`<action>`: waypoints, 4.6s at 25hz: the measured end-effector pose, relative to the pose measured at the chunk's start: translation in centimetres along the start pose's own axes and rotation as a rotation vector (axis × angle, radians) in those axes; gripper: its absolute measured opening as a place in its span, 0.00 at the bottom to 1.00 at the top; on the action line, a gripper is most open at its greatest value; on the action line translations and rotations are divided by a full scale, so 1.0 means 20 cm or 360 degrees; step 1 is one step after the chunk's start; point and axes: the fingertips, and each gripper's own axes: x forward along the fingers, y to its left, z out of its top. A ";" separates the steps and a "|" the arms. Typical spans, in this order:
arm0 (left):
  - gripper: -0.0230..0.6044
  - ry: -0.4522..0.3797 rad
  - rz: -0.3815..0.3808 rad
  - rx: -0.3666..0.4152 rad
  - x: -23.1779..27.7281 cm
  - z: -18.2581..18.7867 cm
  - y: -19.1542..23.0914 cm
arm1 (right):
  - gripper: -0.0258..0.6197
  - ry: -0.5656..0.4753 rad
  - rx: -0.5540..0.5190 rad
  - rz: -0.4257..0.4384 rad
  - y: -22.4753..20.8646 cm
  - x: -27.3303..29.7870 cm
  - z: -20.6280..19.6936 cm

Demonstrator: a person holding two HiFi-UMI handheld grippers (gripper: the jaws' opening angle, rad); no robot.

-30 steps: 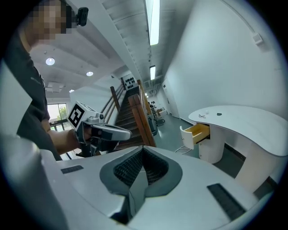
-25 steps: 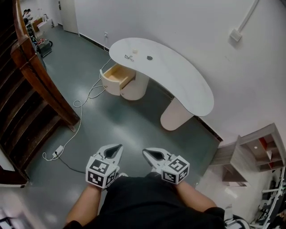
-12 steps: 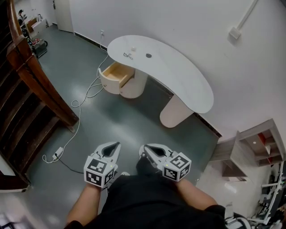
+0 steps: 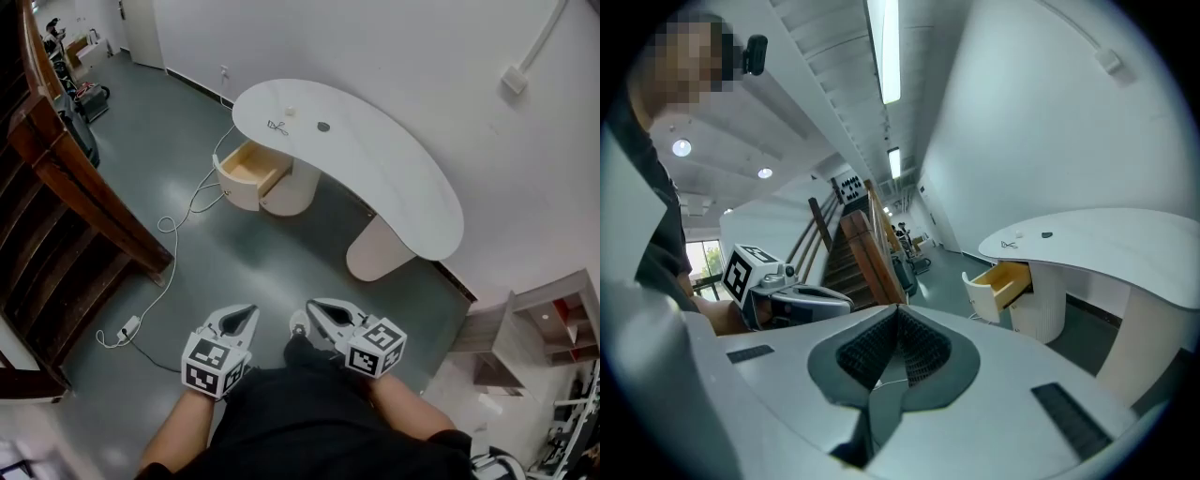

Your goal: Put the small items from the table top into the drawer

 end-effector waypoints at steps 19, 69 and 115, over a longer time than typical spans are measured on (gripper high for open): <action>0.06 -0.0091 0.0143 -0.0026 0.73 0.68 0.41 | 0.03 0.0009 -0.0071 0.0131 -0.81 0.40 0.54; 0.06 0.0008 -0.0094 0.0085 1.49 1.34 2.00 | 0.03 0.0114 -0.0123 -0.0184 -1.61 1.83 1.25; 0.06 0.0263 0.0426 -0.0300 1.59 1.00 2.51 | 0.11 0.1233 -0.0948 -0.0118 -2.75 2.69 0.68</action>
